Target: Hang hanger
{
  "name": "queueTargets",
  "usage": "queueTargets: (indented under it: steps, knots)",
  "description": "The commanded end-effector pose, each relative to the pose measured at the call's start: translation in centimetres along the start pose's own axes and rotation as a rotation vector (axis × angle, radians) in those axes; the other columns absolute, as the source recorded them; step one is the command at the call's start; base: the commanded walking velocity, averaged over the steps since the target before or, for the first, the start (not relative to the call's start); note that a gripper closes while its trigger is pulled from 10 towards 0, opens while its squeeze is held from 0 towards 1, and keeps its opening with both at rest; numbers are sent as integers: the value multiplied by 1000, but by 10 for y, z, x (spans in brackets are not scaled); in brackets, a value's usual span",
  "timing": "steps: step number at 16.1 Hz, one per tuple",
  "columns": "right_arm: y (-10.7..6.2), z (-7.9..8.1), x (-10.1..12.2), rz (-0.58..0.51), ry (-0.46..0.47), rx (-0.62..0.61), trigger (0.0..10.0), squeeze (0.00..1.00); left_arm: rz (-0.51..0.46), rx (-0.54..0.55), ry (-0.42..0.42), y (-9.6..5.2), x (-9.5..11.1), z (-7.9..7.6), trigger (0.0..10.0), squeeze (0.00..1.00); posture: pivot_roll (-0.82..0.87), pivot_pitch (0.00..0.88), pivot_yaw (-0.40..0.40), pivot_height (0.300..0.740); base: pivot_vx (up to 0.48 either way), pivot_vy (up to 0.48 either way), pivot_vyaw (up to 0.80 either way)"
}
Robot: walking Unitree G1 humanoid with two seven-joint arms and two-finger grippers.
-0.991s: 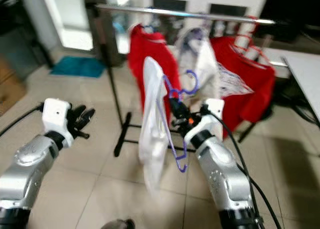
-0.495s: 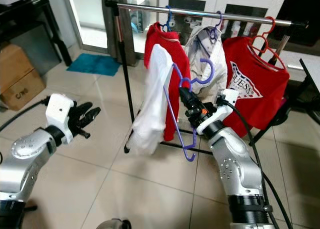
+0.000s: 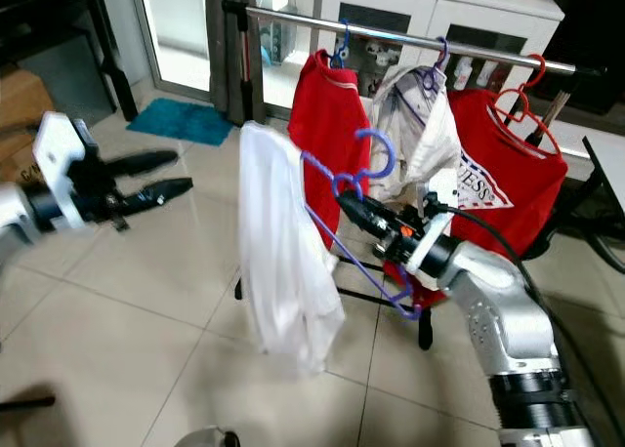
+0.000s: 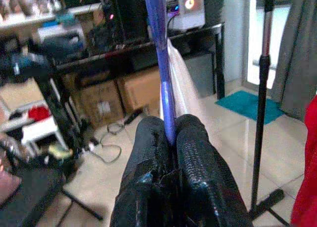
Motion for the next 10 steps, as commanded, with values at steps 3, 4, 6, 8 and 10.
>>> queueTargets:
  steps: [3, 4, 6, 8, 10]
  knots:
    - [-7, 26, 11, 165, -139, 252, 10000, 0, 2, -388, 55, -8, 24, 5, 10000, 0, 39, 0, -63, 740, 0, 0, 0]
    - [-9, 32, 9, 200, -159, 297, 10000, 0, -6, -430, 53, -5, 26, 8, 10000, 0, 39, 0, -63, 740, 0, 0, 0]
    - [-7, 42, 9, 226, -197, 351, 10000, 0, 10, -589, 33, 1, 19, -5, 10000, 0, 39, 0, -63, 740, 0, 0, 0]
    - [-8, 47, 9, 238, -206, 378, 10000, 0, 27, -687, 31, 11, 10, -18, 10000, 0, 20, 0, -49, 740, 0, 0, 0]
    - [-8, 50, 8, 254, -209, 398, 10000, 0, 13, -776, 8, 27, 9, -32, 10000, 0, 7, 0, -41, 740, 0, 0, 0]
Point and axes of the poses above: a point about 5 cm out from each wrist's last joint towards the gripper, its own y axis pointing out of the wrist towards the gripper, its own x axis along the axis of the wrist's last joint, z = x × y, the point moved 4 cm from there along y, pointing out of the wrist towards the gripper, and after that the axes turned 15 degrees about y, right-handed, at the moved point
